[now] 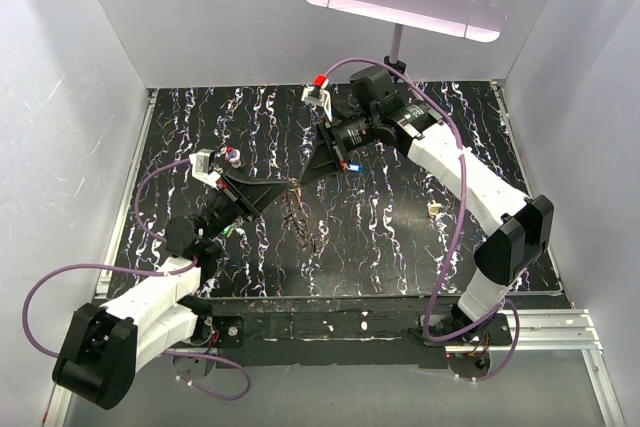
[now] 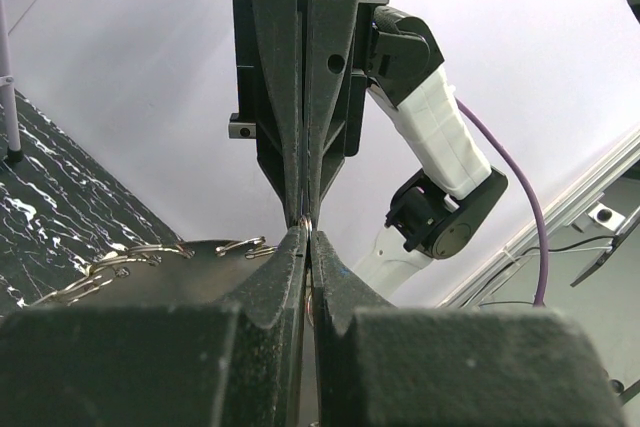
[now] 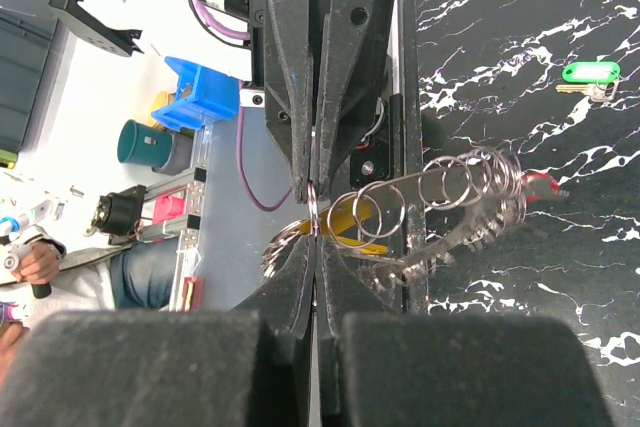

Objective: Put the keys on the keyring

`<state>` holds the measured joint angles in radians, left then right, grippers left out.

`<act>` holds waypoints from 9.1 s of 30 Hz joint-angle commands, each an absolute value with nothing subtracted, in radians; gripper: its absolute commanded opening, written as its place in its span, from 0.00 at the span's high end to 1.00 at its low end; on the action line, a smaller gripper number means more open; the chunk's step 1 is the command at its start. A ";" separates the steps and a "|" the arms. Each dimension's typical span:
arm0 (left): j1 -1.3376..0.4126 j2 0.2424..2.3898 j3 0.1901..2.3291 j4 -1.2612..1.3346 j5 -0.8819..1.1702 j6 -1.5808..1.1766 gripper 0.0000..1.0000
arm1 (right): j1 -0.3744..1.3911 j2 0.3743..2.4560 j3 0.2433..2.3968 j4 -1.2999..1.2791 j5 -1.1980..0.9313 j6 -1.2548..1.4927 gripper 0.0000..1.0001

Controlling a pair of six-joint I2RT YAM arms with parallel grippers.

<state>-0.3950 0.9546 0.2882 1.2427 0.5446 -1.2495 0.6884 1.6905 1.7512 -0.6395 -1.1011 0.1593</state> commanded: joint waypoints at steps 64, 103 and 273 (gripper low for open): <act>-0.396 0.966 0.295 1.542 0.575 -1.184 1.00 | 0.684 1.664 1.575 -0.394 -1.193 0.430 0.78; -0.376 0.827 0.988 -0.593 1.049 0.250 1.00 | 0.675 1.552 1.687 -0.959 -1.241 -0.457 0.62; -0.124 1.332 1.172 -0.092 0.384 -0.232 0.19 | 0.413 1.247 1.310 -1.048 -1.092 -0.780 0.52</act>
